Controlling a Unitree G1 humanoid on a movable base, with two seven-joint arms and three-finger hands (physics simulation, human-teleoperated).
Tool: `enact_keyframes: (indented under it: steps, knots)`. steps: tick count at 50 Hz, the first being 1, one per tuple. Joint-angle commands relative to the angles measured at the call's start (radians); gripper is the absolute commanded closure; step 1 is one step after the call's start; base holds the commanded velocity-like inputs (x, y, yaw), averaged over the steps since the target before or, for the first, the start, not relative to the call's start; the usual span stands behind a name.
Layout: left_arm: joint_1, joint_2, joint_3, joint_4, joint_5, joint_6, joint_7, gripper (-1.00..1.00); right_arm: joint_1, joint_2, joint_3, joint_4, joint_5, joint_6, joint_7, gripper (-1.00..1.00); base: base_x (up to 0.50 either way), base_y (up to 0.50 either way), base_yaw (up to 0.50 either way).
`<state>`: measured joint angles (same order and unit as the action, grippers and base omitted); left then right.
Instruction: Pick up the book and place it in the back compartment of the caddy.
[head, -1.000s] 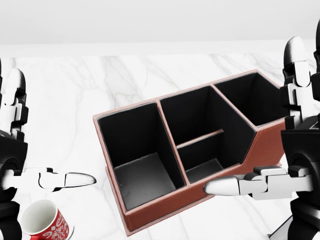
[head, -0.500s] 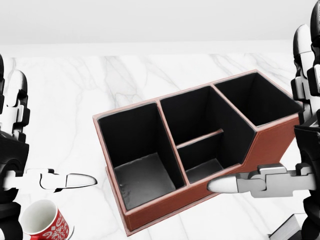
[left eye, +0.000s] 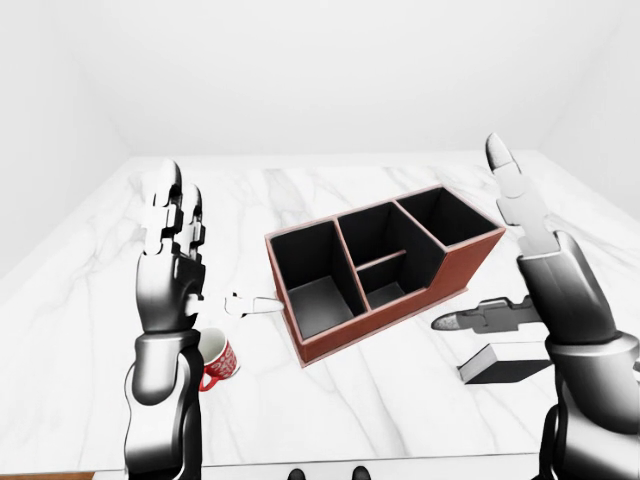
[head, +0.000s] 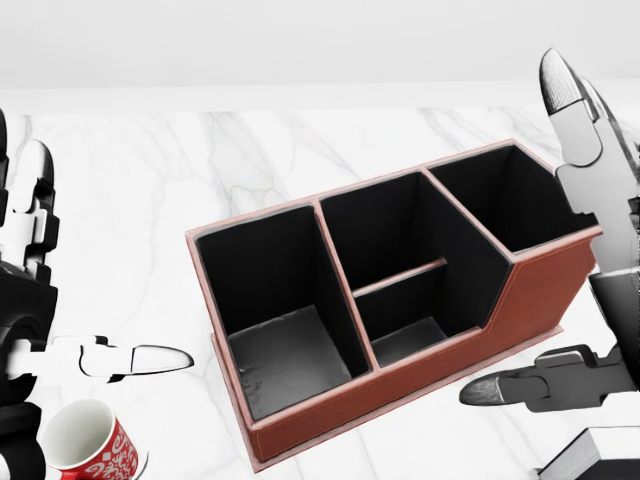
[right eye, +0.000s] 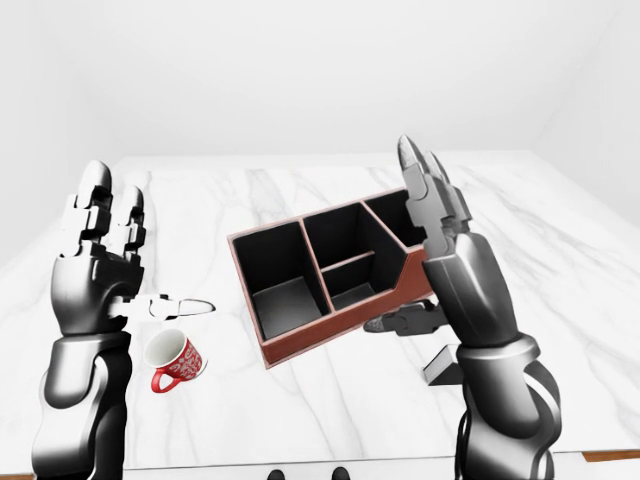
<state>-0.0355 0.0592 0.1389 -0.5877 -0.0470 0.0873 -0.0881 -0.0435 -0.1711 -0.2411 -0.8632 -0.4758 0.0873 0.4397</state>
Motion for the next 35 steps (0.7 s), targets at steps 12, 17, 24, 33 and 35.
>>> enact_keyframes:
  steps: [12, 17, 24, 33, 35]
  knots:
    - [0.002, -0.001, -0.004, -0.003, 0.005, 0.000, -0.001, -1.00, -0.010, -0.008, -0.062, -0.057, -0.179, 0.000, 0.188, -1.00, 0.00, 0.00, 0.00]
    - [-0.001, 0.000, -0.002, 0.002, 0.005, 0.000, -0.001, -1.00, -0.007, -0.011, -0.072, -0.069, -0.191, 0.000, 0.214, -1.00, 0.00, 0.00, 0.00]
    - [0.000, 0.000, -0.001, 0.006, 0.005, 0.000, -0.001, -1.00, 0.002, -0.009, -0.073, -0.079, -0.211, 0.000, 0.241, -1.00, 0.00, 0.00, 0.00]
    - [0.000, 0.000, -0.001, 0.012, 0.006, 0.000, -0.001, -1.00, 0.014, -0.007, -0.078, -0.098, -0.241, 0.000, 0.258, -1.00, 0.00, 0.00, 0.00]
    - [0.000, 0.000, -0.001, 0.013, 0.006, 0.000, -0.001, -1.00, 0.017, -0.005, -0.078, -0.101, -0.249, 0.000, 0.258, -1.00, 0.00, 0.00, 0.00]
